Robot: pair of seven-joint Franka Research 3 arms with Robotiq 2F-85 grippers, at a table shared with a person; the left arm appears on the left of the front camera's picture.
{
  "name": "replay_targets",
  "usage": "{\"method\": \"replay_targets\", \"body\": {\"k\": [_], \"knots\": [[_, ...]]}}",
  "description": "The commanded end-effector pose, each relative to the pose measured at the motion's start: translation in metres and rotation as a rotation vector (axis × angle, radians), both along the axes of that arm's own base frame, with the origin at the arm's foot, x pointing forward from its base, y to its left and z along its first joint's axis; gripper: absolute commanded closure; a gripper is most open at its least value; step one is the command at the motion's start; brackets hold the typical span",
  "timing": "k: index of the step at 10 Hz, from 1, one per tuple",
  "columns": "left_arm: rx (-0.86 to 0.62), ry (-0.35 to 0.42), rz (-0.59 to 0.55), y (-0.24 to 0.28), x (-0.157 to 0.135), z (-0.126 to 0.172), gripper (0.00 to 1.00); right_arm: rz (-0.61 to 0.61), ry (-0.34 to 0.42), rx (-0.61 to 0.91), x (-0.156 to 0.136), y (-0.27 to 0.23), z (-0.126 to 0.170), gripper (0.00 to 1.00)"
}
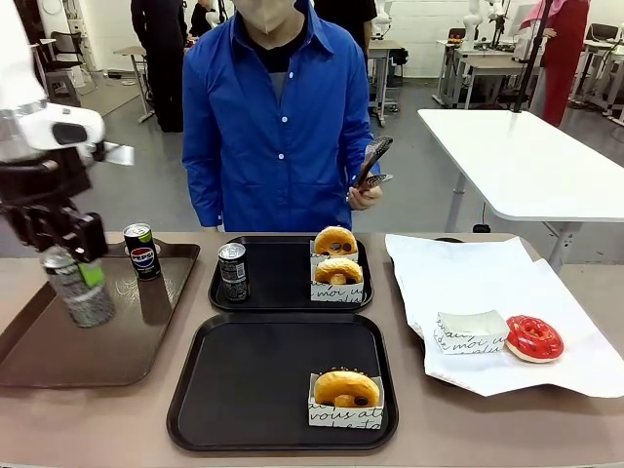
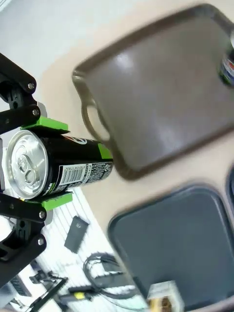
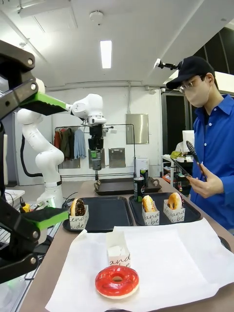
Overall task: Set up donuts and drinks on trays.
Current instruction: Pick up one Pepsi coke from the Handle tray and place it on the Flat Tray without a Pepsi coke.
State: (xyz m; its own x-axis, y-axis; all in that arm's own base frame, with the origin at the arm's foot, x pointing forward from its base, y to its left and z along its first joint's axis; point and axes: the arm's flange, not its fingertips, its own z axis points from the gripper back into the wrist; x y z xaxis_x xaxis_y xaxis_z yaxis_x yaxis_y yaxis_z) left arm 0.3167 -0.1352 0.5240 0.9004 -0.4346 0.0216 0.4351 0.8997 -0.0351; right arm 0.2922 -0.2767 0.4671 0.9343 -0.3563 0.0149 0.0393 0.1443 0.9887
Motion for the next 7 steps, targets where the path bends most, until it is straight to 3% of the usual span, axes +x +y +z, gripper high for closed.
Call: {"method": "replay_targets", "body": {"k": [1, 3, 7], "knots": [[-0.038, -0.01, -0.136, -0.033, -0.022, -0.007, 0.41, 0.0, -0.007, 0.013, -0.001, 0.0, 0.001, 0.0], [-0.047, 0.011, -0.217, -0.073, -0.032, -0.026, 0.41, 0.0, -0.007, 0.013, -0.001, 0.0, 0.001, 0.0], [-0.046, 0.094, -0.311, -0.126, -0.02, -0.071, 0.41, 0.0, -0.007, 0.013, -0.001, 0.0, 0.001, 0.0]]}}
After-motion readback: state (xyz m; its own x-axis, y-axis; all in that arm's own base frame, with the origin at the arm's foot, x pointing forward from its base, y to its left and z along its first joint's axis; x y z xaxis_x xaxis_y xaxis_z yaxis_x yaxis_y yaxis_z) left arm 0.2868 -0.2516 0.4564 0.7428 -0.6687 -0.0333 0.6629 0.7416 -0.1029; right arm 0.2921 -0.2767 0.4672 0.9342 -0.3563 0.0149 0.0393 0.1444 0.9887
